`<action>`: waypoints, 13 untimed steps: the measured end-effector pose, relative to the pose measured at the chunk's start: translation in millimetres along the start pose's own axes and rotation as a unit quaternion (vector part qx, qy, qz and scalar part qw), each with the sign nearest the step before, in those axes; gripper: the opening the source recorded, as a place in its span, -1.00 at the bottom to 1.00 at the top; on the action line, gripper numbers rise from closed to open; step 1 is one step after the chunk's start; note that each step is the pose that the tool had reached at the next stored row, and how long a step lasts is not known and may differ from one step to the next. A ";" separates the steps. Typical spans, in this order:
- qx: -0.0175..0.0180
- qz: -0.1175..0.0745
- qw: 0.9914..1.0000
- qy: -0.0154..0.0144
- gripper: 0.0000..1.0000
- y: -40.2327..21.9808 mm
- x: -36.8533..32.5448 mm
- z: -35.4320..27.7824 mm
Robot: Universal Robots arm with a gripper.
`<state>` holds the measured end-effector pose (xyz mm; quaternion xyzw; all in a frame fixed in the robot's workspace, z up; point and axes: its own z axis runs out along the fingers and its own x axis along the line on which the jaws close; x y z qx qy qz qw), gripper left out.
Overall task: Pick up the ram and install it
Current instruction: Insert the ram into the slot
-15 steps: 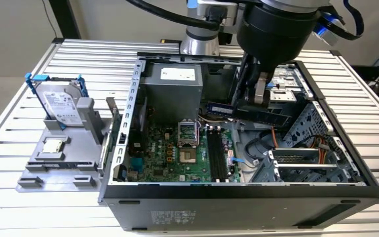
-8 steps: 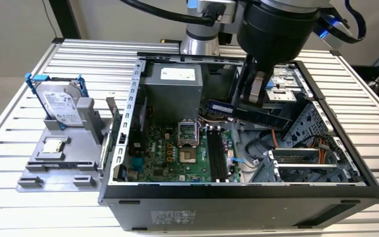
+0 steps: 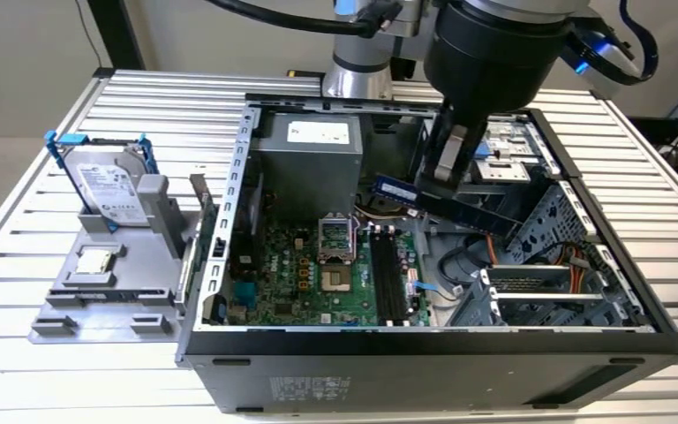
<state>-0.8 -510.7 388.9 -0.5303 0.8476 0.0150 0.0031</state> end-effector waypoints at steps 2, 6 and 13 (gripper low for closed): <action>0.000 0.015 1.000 0.000 -1.00 0.0 0.0 0.0; 0.001 0.045 0.999 -0.001 -1.00 0.0 0.0 0.0; 0.002 0.100 0.995 -0.002 -1.00 0.0 0.0 0.0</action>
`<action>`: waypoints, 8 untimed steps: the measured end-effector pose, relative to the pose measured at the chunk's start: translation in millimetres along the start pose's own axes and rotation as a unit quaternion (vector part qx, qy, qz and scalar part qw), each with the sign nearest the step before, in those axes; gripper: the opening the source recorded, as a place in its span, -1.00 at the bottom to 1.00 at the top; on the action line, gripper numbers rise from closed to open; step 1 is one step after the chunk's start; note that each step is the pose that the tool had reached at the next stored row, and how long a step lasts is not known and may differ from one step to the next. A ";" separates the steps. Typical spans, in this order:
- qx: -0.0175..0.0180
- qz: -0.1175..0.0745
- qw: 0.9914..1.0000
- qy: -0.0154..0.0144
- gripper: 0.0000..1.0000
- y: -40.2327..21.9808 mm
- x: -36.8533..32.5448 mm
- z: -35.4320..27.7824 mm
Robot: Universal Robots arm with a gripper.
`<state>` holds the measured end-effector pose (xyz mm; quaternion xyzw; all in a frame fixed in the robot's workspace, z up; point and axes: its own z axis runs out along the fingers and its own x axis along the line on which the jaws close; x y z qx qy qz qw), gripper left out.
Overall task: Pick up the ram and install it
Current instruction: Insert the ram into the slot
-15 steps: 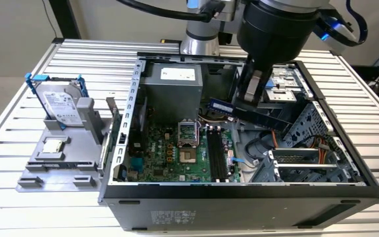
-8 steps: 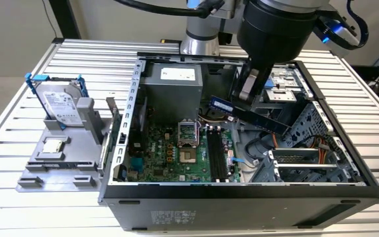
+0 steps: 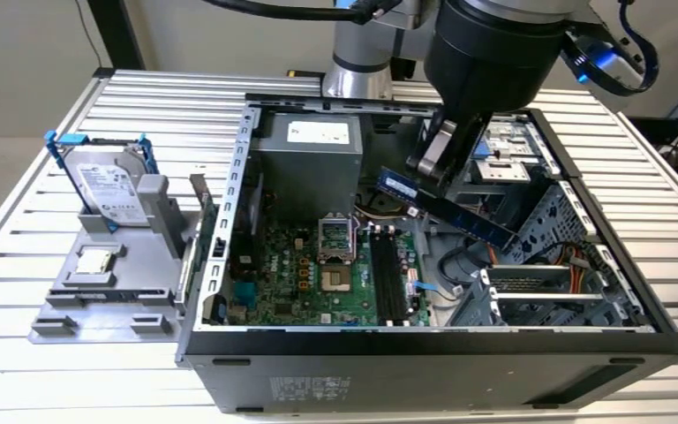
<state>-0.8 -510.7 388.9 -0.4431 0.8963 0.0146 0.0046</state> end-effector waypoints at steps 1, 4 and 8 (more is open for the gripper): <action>0.000 0.008 1.000 0.000 -1.00 0.0 0.0 0.0; 0.001 0.033 0.999 -0.001 -1.00 0.0 0.0 0.0; 0.001 0.065 0.998 -0.001 -1.00 0.0 0.0 0.0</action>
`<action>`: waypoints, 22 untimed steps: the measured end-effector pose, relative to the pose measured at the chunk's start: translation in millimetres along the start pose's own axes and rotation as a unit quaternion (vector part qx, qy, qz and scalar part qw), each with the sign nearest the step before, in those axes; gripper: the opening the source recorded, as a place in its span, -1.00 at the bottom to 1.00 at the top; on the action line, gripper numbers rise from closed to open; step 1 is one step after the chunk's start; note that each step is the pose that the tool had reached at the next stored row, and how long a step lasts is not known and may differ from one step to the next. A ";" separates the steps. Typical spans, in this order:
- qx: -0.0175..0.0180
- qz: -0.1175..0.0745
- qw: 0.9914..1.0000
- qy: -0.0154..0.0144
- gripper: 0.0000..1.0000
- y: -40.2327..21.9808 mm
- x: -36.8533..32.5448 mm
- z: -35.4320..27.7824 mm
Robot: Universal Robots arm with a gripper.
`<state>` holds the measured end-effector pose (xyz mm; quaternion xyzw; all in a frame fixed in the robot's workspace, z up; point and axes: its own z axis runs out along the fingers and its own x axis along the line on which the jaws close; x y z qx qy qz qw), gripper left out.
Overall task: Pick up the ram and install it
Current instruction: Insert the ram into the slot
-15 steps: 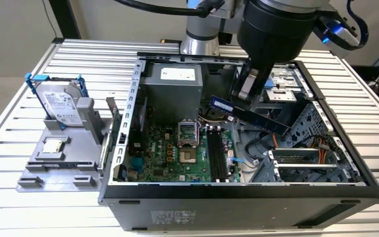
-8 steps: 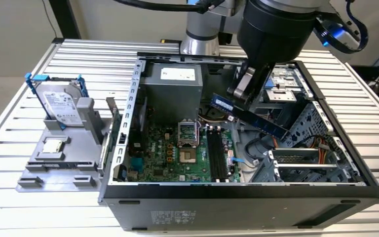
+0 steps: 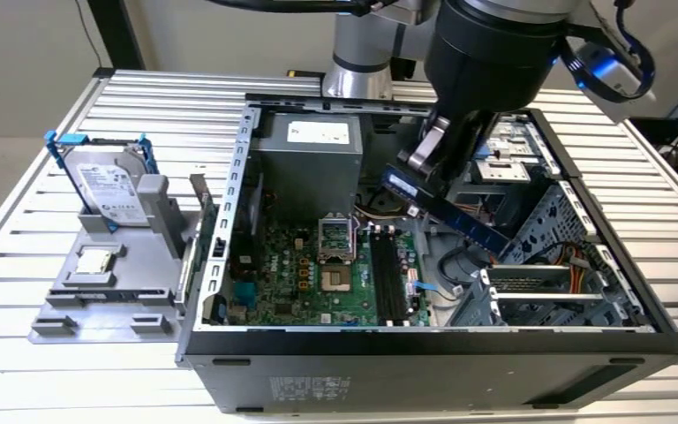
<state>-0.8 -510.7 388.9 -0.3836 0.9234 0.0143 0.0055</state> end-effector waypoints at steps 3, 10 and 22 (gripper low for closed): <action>0.000 0.015 1.000 0.000 -1.00 0.0 0.0 0.0; 0.001 0.047 0.999 -0.001 -1.00 0.0 0.0 0.0; 0.002 0.083 0.997 -0.002 -1.00 0.0 0.0 0.0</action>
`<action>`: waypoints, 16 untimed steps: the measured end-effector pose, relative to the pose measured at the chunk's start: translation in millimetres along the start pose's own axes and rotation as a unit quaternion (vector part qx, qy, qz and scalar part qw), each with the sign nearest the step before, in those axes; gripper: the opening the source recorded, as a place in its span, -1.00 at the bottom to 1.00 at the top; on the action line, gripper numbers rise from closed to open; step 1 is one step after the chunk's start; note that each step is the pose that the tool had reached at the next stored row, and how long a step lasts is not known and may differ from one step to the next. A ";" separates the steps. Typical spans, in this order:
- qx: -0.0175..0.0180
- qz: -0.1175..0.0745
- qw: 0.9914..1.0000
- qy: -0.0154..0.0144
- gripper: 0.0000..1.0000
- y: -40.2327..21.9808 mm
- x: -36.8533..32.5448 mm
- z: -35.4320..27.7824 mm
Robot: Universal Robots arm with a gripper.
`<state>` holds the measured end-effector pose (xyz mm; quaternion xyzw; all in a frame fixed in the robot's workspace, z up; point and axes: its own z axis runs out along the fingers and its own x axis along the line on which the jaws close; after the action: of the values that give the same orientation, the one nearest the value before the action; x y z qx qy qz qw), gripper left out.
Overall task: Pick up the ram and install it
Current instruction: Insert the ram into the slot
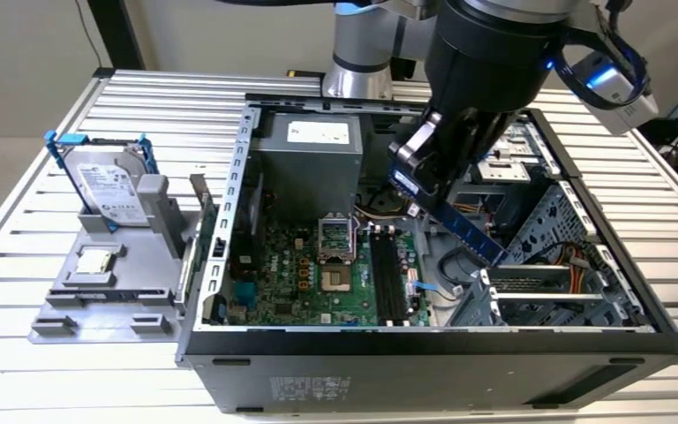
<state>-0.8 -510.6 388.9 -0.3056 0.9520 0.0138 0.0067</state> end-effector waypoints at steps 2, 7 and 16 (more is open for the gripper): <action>0.000 0.010 1.000 0.000 -1.00 0.0 0.0 -0.1; 0.001 0.039 0.999 -0.001 -1.00 0.0 0.0 0.0; 0.002 0.075 0.997 -0.002 -1.00 0.0 0.0 0.0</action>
<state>-0.8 -510.6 388.9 -0.2331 0.9723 0.0133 0.0077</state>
